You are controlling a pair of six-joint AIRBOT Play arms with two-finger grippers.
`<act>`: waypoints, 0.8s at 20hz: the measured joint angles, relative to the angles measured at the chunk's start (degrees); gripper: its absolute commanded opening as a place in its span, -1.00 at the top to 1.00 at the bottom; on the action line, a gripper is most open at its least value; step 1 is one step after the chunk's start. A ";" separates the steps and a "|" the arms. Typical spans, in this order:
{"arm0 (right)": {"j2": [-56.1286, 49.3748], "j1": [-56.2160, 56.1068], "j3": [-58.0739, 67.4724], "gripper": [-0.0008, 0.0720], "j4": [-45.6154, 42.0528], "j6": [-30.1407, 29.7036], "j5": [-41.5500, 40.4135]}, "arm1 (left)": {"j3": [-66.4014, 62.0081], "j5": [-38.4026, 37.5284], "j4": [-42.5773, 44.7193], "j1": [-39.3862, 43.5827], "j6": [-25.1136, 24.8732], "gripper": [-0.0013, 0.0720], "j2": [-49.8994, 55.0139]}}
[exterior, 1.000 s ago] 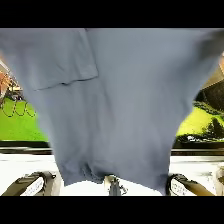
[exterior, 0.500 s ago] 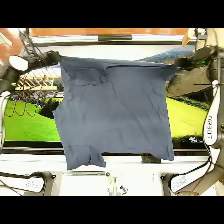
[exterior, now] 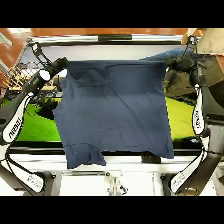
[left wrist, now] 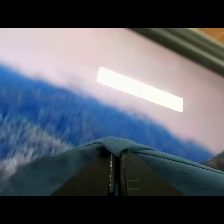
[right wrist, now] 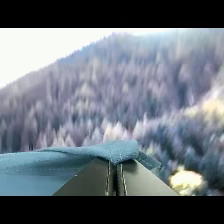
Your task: Fold the shirts.
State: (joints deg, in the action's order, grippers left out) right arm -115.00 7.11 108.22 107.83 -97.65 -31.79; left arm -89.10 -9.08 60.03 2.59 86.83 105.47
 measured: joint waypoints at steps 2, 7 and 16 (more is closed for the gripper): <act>-0.98 -0.74 -0.02 0.83 -0.02 0.48 -2.21 | -0.09 -5.07 0.17 -0.39 -2.14 0.86 0.44; -0.33 -0.72 -0.02 0.83 -2.23 0.98 -10.08 | -2.89 -24.13 0.39 -3.23 -7.02 0.86 0.55; 0.63 0.63 -0.02 0.83 -6.29 1.16 -29.31 | -5.20 -51.63 1.55 -6.47 -9.46 0.86 1.09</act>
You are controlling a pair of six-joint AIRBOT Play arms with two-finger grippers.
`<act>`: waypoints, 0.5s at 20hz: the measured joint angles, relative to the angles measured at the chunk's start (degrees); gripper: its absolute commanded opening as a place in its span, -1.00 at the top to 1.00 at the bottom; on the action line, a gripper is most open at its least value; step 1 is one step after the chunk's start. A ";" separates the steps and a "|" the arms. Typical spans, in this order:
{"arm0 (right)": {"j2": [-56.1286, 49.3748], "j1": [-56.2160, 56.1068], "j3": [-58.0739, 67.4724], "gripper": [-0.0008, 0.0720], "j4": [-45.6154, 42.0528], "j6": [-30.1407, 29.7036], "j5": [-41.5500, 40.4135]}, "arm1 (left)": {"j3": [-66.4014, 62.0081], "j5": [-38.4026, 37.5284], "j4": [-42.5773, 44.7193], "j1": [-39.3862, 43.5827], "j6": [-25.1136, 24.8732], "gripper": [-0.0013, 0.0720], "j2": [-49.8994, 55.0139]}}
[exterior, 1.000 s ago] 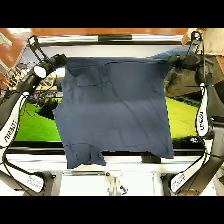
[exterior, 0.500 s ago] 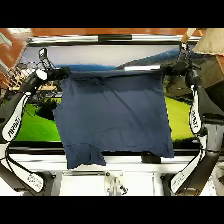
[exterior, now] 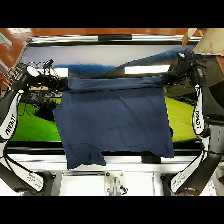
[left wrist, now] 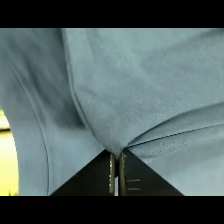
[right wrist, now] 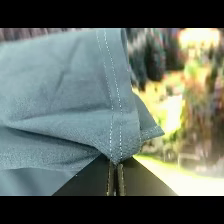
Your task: Fold the shirts.
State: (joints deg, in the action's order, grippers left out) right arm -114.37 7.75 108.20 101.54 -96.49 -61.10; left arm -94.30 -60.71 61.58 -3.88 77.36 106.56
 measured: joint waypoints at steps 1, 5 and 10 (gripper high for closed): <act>0.15 0.00 0.00 0.83 -0.35 -0.02 -1.53 | -0.33 -1.81 0.76 -0.13 -0.02 0.86 0.02; 1.64 0.02 0.00 0.83 -1.57 -0.20 -5.99 | -1.66 -8.39 2.54 -0.52 -0.13 0.86 -0.04; 1.20 0.00 0.00 0.83 -2.21 -0.17 -15.41 | -2.12 -13.40 3.41 -1.11 -0.15 0.86 -0.04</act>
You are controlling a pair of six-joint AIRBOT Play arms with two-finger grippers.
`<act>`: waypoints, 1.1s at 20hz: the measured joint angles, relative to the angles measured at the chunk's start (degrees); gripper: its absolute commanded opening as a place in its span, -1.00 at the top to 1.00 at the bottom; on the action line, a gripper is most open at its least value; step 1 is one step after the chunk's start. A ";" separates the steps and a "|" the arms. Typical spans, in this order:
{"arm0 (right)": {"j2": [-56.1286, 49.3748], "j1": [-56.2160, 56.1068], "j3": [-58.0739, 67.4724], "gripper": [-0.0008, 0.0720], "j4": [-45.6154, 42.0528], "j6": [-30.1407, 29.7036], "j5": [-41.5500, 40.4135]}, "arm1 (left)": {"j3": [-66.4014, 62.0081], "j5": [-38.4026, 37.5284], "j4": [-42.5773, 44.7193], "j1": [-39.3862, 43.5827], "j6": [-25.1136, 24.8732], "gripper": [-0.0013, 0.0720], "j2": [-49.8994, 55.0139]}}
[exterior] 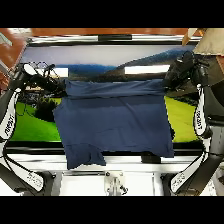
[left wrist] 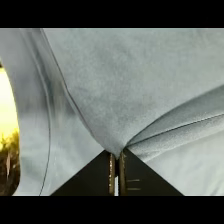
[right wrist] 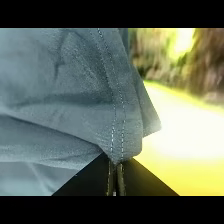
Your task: Fold the shirts.
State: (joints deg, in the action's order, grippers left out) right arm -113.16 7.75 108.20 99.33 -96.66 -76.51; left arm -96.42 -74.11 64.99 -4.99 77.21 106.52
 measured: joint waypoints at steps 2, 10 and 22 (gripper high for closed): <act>-0.26 0.00 0.00 0.83 -0.02 0.02 -2.56 | -0.07 -1.97 0.17 -0.26 0.04 0.86 0.00; -0.35 -0.11 0.00 0.83 1.20 1.40 -11.76 | -1.60 -10.23 0.37 -0.87 0.37 0.86 -0.04; -1.22 -1.05 -0.07 0.83 1.07 2.95 -18.23 | 0.52 -16.20 1.31 0.72 0.42 0.86 0.57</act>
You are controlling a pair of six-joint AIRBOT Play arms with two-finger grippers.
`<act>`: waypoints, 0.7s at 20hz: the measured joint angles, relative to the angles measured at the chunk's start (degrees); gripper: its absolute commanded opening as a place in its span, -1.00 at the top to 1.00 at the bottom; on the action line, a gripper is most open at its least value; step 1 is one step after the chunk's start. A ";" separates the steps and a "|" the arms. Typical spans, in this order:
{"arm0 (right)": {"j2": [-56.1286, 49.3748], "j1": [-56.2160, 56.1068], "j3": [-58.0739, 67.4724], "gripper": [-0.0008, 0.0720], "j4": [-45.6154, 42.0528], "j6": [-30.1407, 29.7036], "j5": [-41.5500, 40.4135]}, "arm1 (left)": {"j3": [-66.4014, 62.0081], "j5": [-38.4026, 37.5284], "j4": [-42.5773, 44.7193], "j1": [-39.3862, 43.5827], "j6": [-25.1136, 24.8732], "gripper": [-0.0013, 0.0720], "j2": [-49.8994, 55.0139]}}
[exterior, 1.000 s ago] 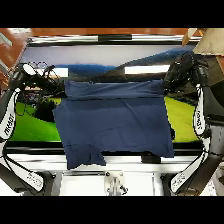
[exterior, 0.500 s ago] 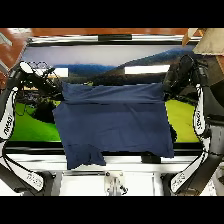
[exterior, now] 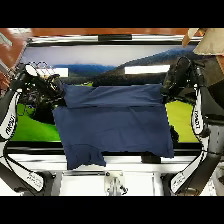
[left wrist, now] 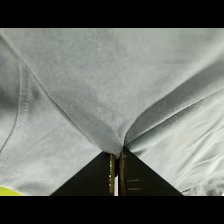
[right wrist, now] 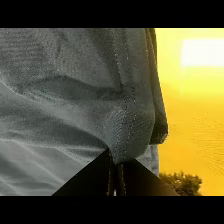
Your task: Fold the shirts.
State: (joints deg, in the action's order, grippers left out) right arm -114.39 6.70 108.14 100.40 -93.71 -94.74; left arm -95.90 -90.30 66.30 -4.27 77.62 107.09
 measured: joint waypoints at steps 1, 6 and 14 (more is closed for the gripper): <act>-0.17 -0.02 -0.02 0.83 -0.42 0.04 -0.44 | 0.33 -0.24 0.48 0.02 0.00 0.86 0.02; -0.48 -0.17 -0.07 0.83 -1.62 0.04 -1.81 | 0.98 -1.60 3.43 0.11 -0.52 0.86 0.26; -1.38 -0.15 -0.07 -0.53 -2.47 0.02 -3.50 | 1.25 -1.84 5.07 1.40 -0.90 -0.71 1.27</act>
State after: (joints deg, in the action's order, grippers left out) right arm -115.77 6.55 108.07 97.93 -93.69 -98.24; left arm -94.65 -92.14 71.37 -2.87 76.73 108.36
